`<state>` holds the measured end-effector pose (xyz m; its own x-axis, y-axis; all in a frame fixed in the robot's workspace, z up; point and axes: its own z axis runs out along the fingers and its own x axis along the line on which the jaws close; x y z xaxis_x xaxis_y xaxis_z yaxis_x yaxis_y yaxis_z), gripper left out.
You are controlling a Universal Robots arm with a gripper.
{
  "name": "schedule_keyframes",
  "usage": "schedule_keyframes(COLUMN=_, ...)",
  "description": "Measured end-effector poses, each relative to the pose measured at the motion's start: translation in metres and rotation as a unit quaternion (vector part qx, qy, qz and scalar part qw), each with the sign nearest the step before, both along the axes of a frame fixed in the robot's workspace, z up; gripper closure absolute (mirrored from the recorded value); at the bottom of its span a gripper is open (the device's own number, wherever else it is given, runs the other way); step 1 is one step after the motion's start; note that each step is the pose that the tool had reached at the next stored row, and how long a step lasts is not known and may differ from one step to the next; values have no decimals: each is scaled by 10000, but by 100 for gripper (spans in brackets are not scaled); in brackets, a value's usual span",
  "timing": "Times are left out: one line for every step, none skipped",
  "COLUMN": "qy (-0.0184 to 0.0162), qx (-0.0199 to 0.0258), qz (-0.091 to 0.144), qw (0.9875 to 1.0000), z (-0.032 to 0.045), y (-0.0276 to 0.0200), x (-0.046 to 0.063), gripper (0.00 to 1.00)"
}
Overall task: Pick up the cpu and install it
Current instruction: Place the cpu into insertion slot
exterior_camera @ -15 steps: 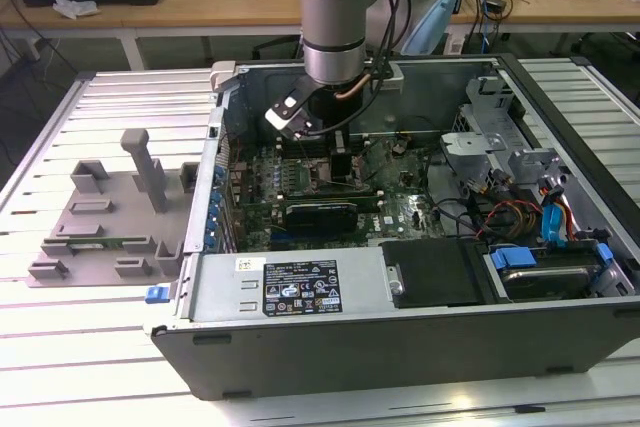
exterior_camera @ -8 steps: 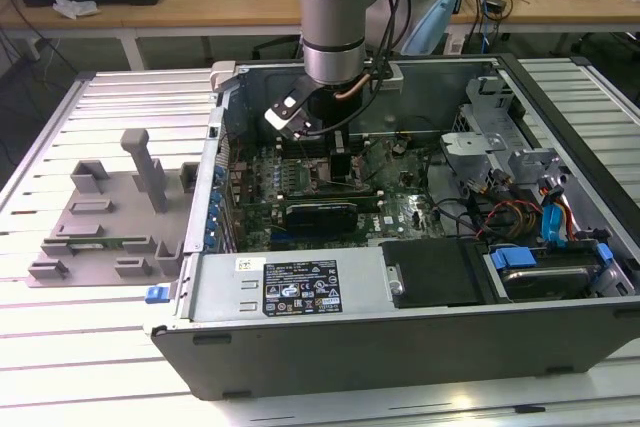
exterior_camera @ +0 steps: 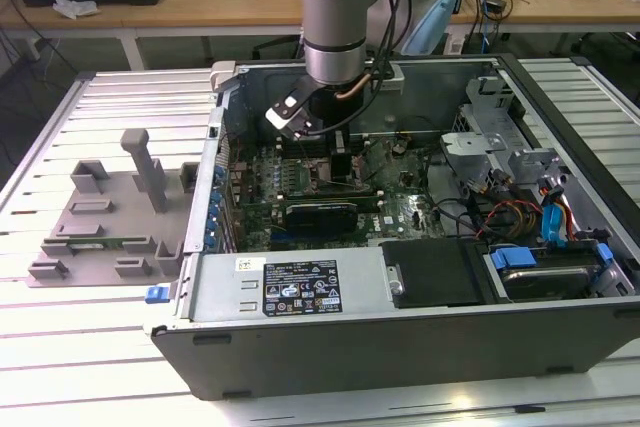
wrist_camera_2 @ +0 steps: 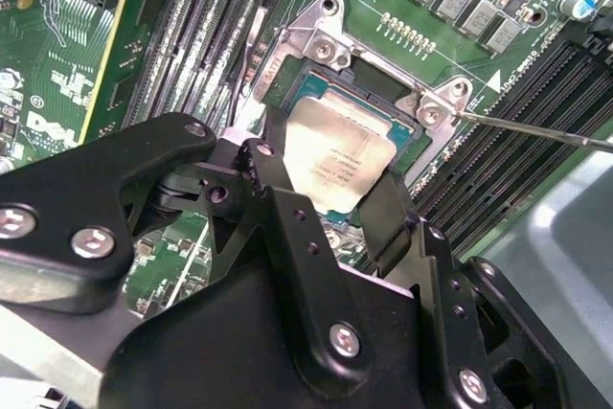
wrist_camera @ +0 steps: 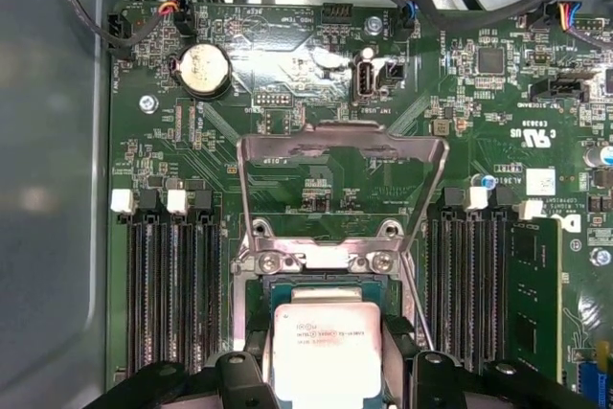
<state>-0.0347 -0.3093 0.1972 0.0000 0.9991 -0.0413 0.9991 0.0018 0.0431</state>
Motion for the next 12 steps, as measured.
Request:
schedule_keyframes(qy=0, qx=0, qz=-1, qw=10000, z=0, y=0, x=2, gripper=46)
schedule_keyframes(qy=0, qx=-1, qz=-1, qw=10000, z=0, y=0, x=4, gripper=46)
schedule_keyframes(qy=0, qx=-1, qz=-2, qw=10000, z=0, y=0, x=5, gripper=46)
schedule_keyframes(qy=0, qx=-1, qz=-1, qw=10000, z=0, y=0, x=6, gripper=46)
schedule_keyframes(qy=-1, qx=-1, qz=-1, qw=10000, z=0, y=0, x=6, gripper=46)
schedule_keyframes(qy=-1, qx=-2, qz=0, qw=10000, z=0, y=0, x=7, gripper=45)
schedule_keyframes(qy=0, qx=-2, qz=-1, qw=10000, z=1, y=0, x=7, gripper=38)
schedule_keyframes(qy=-1, qx=-1, qz=-1, qw=10000, z=23, y=0, x=7, gripper=38)
schedule_keyframes(qy=-1, qx=-1, qz=-1, qw=10000, z=84, y=0, x=7, gripper=38)
schedule_keyframes(qy=0, qx=-4, qz=-1, qw=10000, z=144, y=0, x=7, gripper=38)
schedule_keyframes(qy=-1, qx=-9, qz=0, qw=10000, z=193, y=0, x=8, gripper=38)
schedule_keyframes(qy=-1, qx=-13, qz=-1, qw=10000, z=209, y=1, x=8, gripper=38)
